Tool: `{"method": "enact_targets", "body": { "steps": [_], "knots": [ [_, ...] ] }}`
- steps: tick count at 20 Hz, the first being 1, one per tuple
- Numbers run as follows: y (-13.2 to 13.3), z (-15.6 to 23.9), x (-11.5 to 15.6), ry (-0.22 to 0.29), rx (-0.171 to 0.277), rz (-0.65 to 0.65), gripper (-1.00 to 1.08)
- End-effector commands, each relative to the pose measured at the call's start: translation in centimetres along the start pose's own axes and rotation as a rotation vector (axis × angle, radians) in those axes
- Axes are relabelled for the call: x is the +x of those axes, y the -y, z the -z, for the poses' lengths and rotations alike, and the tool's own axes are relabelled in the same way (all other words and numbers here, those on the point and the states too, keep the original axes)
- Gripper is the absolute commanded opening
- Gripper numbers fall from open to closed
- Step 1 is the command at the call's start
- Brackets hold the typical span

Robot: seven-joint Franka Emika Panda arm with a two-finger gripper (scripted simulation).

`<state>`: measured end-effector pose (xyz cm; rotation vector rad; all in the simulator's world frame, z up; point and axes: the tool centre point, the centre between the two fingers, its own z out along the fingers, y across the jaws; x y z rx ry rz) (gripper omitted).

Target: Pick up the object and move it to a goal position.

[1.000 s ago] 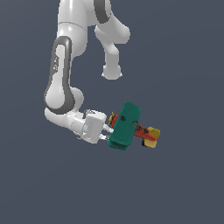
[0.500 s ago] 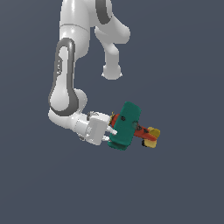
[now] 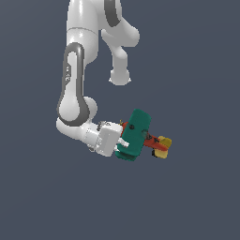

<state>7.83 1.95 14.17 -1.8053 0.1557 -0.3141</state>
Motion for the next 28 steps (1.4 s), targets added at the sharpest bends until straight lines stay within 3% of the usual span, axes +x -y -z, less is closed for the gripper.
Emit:
{"method": "enact_targets", "body": {
  "steps": [1, 13, 28],
  "knots": [
    [0.0, 0.0, 0.0, 0.000, 0.000, 0.000, -1.00],
    [1.2, -1.4, 1.2, -0.001, 0.001, 0.000, -1.00],
    [7.1, -8.2, 7.5, -0.002, 0.003, 0.000, -1.00]
  ]
}}
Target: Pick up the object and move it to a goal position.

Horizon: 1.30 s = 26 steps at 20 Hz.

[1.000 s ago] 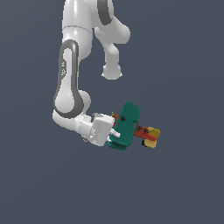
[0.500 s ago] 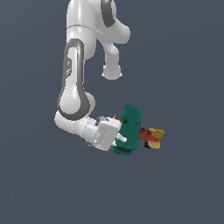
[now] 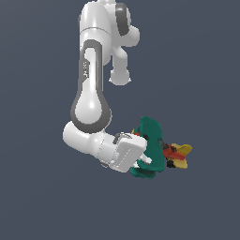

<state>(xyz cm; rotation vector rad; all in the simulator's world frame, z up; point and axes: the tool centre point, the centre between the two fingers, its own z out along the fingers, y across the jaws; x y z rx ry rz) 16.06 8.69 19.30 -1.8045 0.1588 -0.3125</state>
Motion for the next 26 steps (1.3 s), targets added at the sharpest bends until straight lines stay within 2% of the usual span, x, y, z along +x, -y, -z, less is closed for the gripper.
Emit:
{"method": "enact_targets", "body": {
  "steps": [1, 11, 21, 26],
  "knots": [
    [1.3, -1.1, 1.1, -0.002, 0.002, 0.004, -1.00],
    [3.1, -3.2, 3.3, -0.001, 0.000, 0.004, -1.00],
    [2.9, -3.6, 3.5, 0.002, -0.003, 0.000, -1.00],
    [4.6, -4.8, 3.6, 0.002, -0.003, 0.000, -1.00]
  ]
}}
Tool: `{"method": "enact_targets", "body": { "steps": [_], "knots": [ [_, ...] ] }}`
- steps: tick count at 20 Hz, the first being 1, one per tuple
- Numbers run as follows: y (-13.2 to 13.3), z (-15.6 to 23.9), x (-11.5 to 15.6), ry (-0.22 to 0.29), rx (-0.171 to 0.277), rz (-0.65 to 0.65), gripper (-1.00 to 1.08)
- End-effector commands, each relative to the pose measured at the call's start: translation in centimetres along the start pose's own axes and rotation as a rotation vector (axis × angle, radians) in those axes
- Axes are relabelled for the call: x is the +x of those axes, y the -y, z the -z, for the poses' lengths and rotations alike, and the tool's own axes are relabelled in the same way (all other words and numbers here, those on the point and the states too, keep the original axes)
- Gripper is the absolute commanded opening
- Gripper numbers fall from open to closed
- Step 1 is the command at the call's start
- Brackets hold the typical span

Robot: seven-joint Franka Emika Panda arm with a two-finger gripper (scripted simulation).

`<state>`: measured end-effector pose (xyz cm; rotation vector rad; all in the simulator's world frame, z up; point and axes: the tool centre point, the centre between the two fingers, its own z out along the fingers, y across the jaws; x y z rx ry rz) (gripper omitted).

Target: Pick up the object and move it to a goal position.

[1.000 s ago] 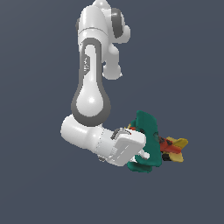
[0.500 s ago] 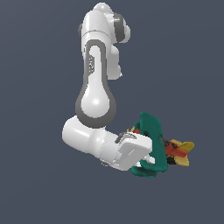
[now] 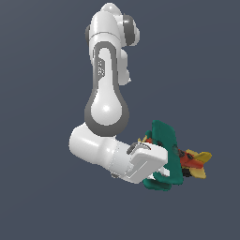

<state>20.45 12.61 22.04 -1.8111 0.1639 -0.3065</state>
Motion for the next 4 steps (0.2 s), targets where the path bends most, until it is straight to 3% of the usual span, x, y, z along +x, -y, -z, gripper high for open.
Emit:
{"method": "enact_targets", "body": {
  "steps": [1, 4],
  "knots": [
    [1.53, -0.71, 0.14, 0.000, 0.004, 0.006, -1.00],
    [1.99, -1.02, 0.17, 0.000, 0.005, 0.006, -1.00]
  ]
}}
